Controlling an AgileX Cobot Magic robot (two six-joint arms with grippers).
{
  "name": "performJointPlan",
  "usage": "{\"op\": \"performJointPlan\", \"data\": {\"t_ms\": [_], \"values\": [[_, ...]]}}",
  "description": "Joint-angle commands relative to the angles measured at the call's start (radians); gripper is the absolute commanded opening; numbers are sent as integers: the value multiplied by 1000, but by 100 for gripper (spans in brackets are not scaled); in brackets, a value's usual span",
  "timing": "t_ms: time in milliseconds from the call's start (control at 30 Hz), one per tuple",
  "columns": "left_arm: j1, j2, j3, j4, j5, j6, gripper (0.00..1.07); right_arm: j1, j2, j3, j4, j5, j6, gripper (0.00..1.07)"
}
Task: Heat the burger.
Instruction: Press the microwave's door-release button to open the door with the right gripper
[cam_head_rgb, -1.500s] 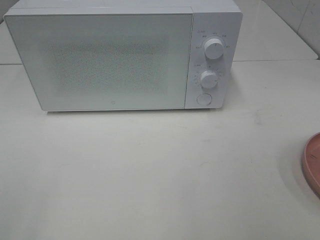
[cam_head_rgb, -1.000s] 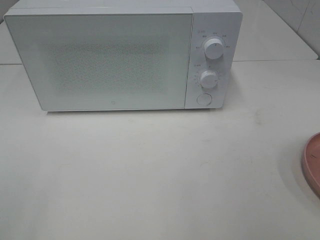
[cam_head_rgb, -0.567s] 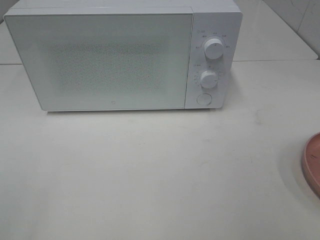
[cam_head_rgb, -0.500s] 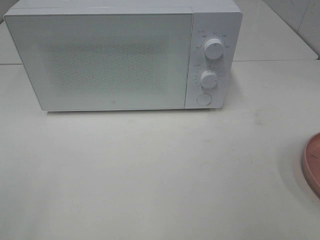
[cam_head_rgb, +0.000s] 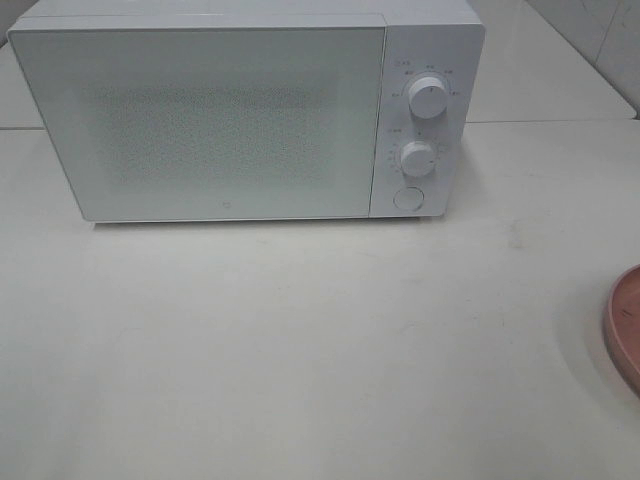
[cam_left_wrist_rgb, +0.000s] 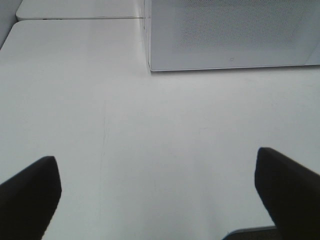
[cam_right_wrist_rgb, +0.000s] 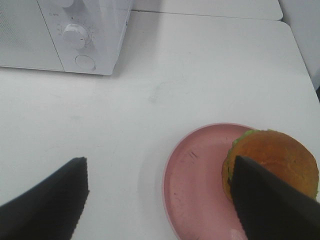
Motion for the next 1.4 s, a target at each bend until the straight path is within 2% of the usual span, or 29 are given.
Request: {"op": "performJointPlan", "data": {"t_ms": [33, 133, 1400], "values": [[-6, -14, 0, -2, -13, -8, 98, -3, 66, -7, -6, -87, -9, 75], [-6, -14, 0, -2, -13, -8, 98, -3, 78, -7, -6, -105, -9, 75], [-6, -14, 0, -2, -13, -8, 98, -3, 695, -6, -17, -685, 15, 74]]}}
